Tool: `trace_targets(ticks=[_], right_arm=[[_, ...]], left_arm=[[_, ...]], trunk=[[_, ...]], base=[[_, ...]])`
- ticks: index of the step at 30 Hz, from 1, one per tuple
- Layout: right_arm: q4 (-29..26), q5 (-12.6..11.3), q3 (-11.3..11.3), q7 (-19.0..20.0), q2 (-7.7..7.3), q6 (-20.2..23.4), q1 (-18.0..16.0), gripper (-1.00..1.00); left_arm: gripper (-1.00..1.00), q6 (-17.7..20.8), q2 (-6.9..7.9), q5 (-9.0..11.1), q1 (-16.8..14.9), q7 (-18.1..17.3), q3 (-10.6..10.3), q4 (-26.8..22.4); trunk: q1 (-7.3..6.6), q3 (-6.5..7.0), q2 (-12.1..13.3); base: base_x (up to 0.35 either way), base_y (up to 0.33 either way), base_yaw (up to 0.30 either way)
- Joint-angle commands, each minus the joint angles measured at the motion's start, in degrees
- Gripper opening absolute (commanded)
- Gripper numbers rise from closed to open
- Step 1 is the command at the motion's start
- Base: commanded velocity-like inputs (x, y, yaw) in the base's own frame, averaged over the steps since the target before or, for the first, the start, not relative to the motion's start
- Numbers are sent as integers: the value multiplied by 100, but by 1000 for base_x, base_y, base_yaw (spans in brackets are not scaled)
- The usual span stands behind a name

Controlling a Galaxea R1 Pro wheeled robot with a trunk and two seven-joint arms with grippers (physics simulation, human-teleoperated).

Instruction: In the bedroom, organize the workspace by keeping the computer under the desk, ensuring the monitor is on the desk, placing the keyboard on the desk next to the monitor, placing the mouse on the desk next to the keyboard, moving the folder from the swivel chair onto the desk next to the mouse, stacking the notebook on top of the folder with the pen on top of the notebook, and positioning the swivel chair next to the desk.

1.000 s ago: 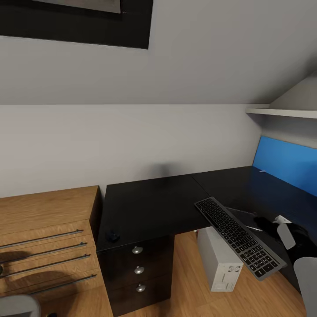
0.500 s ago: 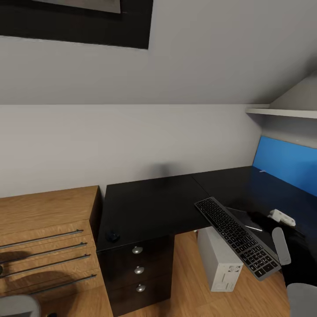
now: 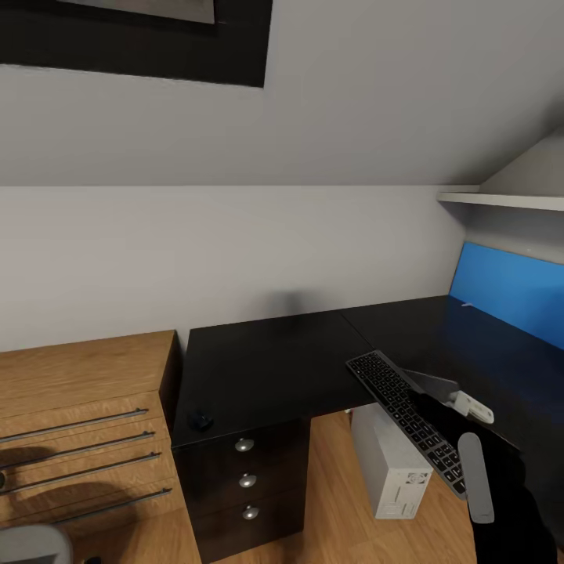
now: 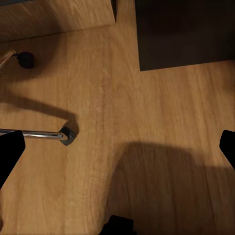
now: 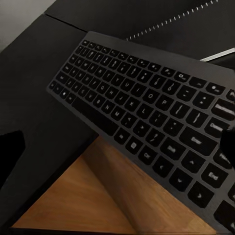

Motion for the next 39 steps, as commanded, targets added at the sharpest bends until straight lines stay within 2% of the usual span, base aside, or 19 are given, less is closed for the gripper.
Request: trace_targets(ticks=[1, 15, 39], right_arm=[[-10, -61, -6, -45, 8, 24, -4, 100], [-23, -105, 4, 77, 33, 27, 3, 100], [20, -104, 4, 87, 29, -14, 4, 100]], left_arm=[[100, -18, 3, 33, -5, 38, -49, 0], [100, -11, 6, 35, -5, 38, -49, 0], [100, -9, 7, 44, -5, 38, -40, 2]], trunk=[[0, -6, -4], [0, -6, -4], [0, -6, -4]], base=[[0, 0, 0], [0, 0, 0], [-320, 0, 0]])
